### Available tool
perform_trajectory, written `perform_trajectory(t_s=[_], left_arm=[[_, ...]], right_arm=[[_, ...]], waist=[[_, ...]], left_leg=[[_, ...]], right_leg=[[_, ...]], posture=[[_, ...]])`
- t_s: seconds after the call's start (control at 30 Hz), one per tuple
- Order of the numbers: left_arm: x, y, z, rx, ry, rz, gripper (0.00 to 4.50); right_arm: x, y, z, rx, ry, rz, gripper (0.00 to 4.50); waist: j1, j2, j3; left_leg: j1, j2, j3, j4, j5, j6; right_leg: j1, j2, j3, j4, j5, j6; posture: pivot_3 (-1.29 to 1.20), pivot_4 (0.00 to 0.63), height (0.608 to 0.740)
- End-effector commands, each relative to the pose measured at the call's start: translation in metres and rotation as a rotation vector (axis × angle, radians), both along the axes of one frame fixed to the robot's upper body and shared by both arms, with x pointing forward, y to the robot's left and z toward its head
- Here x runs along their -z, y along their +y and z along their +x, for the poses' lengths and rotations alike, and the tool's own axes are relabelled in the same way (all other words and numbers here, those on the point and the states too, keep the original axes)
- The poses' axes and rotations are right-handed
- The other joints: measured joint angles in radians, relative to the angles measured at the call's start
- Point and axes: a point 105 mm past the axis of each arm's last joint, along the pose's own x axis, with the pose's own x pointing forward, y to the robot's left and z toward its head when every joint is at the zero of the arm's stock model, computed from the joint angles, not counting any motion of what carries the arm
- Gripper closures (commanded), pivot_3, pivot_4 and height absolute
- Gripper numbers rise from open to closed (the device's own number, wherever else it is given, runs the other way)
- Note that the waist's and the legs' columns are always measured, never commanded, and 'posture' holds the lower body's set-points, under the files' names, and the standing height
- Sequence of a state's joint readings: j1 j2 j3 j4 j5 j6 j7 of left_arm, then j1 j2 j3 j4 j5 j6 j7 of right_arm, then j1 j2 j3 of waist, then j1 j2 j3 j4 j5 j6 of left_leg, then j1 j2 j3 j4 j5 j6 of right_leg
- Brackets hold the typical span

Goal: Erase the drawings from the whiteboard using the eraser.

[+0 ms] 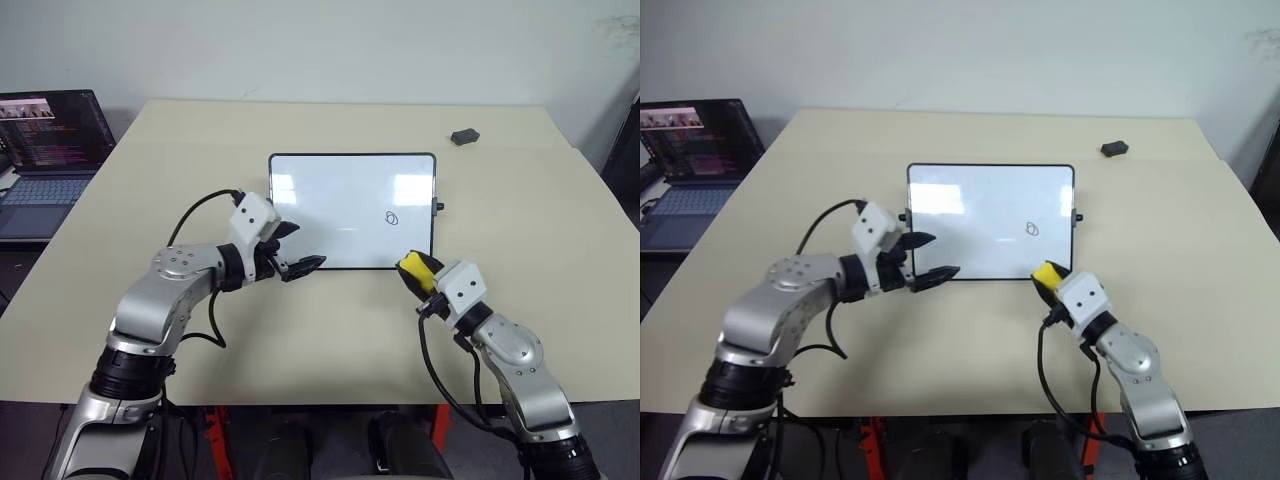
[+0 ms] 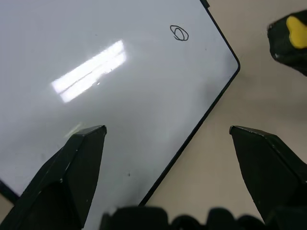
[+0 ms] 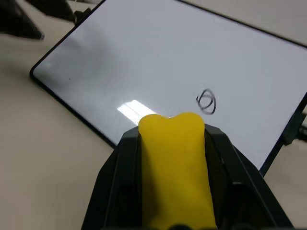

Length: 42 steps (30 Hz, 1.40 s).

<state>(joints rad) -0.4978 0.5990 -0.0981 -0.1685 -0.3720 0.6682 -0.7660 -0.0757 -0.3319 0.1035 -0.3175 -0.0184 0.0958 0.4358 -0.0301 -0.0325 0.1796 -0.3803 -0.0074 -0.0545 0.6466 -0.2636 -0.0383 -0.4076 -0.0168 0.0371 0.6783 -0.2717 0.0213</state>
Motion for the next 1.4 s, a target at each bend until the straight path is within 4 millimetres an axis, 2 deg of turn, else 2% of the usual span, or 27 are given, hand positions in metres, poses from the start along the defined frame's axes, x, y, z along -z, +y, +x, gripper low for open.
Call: perform_trajectory(t_s=[0.03, 0.27, 0.4, 0.5, 0.7, 0.77, 0.87, 1.03, 1.2, 1.33, 1.4], left_arm=[[-0.012, -0.009, 0.006, 0.021, -0.058, 0.001, 0.00], [-0.014, -0.009, 0.006, 0.030, -0.063, 0.001, 0.00], [-0.016, -0.009, 0.006, 0.034, -0.067, 0.004, 0.00], [-0.016, -0.011, 0.005, 0.043, -0.069, 0.005, 0.00], [-0.017, -0.015, 0.005, 0.061, -0.068, 0.006, 0.00], [-0.017, -0.015, 0.005, 0.072, -0.068, 0.013, 0.00], [-0.018, -0.014, 0.005, 0.075, -0.066, 0.015, 0.00], [-0.018, -0.013, 0.003, 0.091, -0.056, 0.023, 0.00], [-0.018, -0.012, 0.003, 0.091, -0.054, 0.024, 0.00], [-0.017, -0.011, 0.002, 0.088, -0.053, 0.024, 0.00], [-0.018, -0.011, 0.002, 0.087, -0.053, 0.024, 0.00]], right_arm=[[-0.011, -0.006, 0.006, 0.013, -0.046, -0.006, 3.20], [-0.018, -0.010, 0.014, 0.032, -0.081, -0.012, 3.20], [-0.028, -0.009, 0.026, 0.034, -0.125, -0.028, 3.20], [-0.037, -0.005, 0.040, 0.025, -0.173, -0.051, 3.20], [-0.042, 0.002, 0.071, 0.046, -0.243, -0.075, 3.20], [-0.046, 0.009, 0.083, 0.053, -0.258, -0.055, 3.20], [-0.043, 0.014, 0.093, 0.058, -0.255, -0.044, 3.20], [-0.022, 0.016, 0.103, 0.087, -0.192, -0.017, 3.20], [0.015, 0.017, 0.103, 0.095, -0.105, -0.053, 3.20], [0.049, 0.007, 0.100, 0.131, 0.000, -0.052, 3.20], [0.057, 0.001, 0.100, 0.171, 0.038, -0.039, 3.20]], waist=[[0.000, 0.000, 0.000], [-0.002, 0.000, 0.000], [-0.002, 0.000, 0.000], [-0.003, 0.000, 0.000], [-0.002, 0.000, 0.000], [-0.004, 0.000, 0.000], [-0.005, 0.000, 0.000], [-0.004, 0.000, 0.000], [-0.004, 0.000, 0.000], [-0.006, -0.001, -0.001], [-0.007, -0.001, -0.001]], left_leg=[[0.000, 0.000, 0.000, 0.000, 0.000, 0.000], [0.000, 0.000, 0.000, 0.000, 0.000, 0.000], [0.000, 0.000, 0.000, 0.000, 0.000, 0.000], [0.000, 0.000, 0.000, 0.000, 0.000, 0.000], [0.000, 0.000, 0.001, 0.000, 0.000, 0.000], [0.000, 0.000, 0.001, 0.000, 0.000, 0.000], [0.000, 0.000, 0.001, 0.000, 0.000, 0.000], [0.000, 0.000, 0.001, 0.000, 0.000, 0.000], [0.001, 0.000, 0.002, 0.001, 0.000, 0.000], [0.006, 0.000, 0.002, 0.001, 0.000, 0.000], [0.011, 0.000, 0.002, 0.001, 0.000, 0.000]], right_leg=[[0.000, 0.000, 0.000, 0.000, 0.000, 0.000], [0.000, 0.000, 0.000, 0.000, 0.000, 0.000], [0.000, 0.000, 0.000, 0.000, 0.000, 0.000], [0.000, 0.000, 0.000, 0.001, 0.000, 0.000], [0.000, 0.000, 0.000, 0.000, 0.000, 0.000], [0.000, 0.000, 0.001, 0.000, 0.000, 0.000], [0.000, 0.000, 0.001, 0.001, 0.000, -0.001], [0.000, 0.000, 0.001, 0.000, 0.000, -0.001], [0.000, 0.000, 0.002, 0.002, 0.001, -0.001], [0.005, 0.000, 0.002, 0.002, 0.001, -0.001], [0.010, 0.000, 0.003, 0.002, 0.001, -0.001]], posture=[[0.00, 0.150, 0.740], [0.00, 0.150, 0.740], [0.00, 0.150, 0.740], [0.00, 0.150, 0.740], [0.00, 0.150, 0.740], [0.00, 0.150, 0.740], [0.00, 0.150, 0.740], [0.00, 0.150, 0.740], [0.00, 0.150, 0.740], [0.00, 0.150, 0.740], [0.00, 0.150, 0.740]])
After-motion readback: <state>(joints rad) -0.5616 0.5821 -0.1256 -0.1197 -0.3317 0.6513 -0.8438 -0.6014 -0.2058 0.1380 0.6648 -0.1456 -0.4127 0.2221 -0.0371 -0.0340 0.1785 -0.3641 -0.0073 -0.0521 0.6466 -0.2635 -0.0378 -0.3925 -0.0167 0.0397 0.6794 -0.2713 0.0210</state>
